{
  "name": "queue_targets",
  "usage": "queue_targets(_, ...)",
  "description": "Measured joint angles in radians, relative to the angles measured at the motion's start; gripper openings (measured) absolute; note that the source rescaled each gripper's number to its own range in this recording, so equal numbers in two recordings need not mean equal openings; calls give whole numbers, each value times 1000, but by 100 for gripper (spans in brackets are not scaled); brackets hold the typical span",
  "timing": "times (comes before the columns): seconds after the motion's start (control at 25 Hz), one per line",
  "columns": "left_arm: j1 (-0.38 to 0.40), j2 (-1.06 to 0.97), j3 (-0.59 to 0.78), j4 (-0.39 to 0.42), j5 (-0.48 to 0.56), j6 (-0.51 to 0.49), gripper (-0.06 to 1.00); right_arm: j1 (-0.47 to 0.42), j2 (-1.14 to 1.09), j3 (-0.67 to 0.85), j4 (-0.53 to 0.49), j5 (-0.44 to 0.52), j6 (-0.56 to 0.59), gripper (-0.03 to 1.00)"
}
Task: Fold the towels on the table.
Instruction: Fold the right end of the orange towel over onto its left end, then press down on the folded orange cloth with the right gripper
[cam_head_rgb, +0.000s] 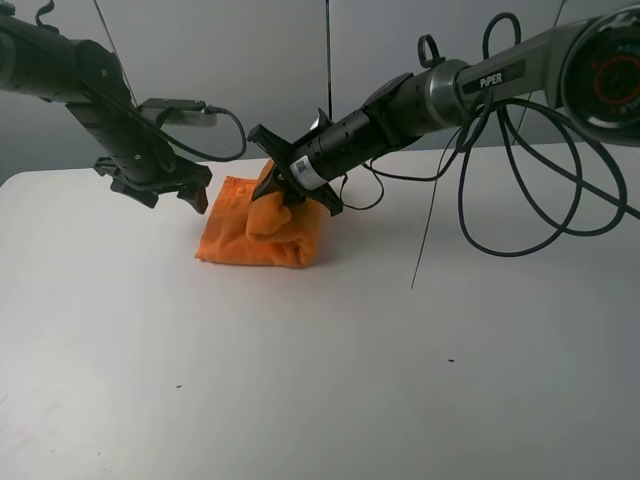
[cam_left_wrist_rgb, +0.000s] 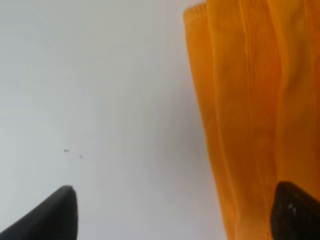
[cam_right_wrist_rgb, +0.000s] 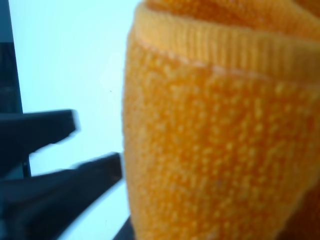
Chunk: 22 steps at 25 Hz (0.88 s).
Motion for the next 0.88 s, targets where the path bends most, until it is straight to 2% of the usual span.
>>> queue_targets(0.12,16,-77,0,6,5,0,99,0,0,0,-2,-3,-2,6)
queue_targets(0.2,25,-122,-4,8,17,-4,99,0,0,0,5,-1,-2,14)
queue_targets(0.24,27,-144,-14,8,26,-4,99,0,0,0,12,2,-2,22)
queue_targets(0.4,36,-217,-71,28,72,-7,99,0,0,0,79,26,-35,66)
queue_targets(0.48,40,-243,-99,28,88,-7,99,0,-3,0,115,50,-63,81)
queue_targets(0.68,45,-269,-178,28,143,-9,99,31,-30,0,152,60,-81,86)
queue_targets(0.88,51,-270,-201,28,166,-9,99,112,-33,-2,157,-24,-89,86)
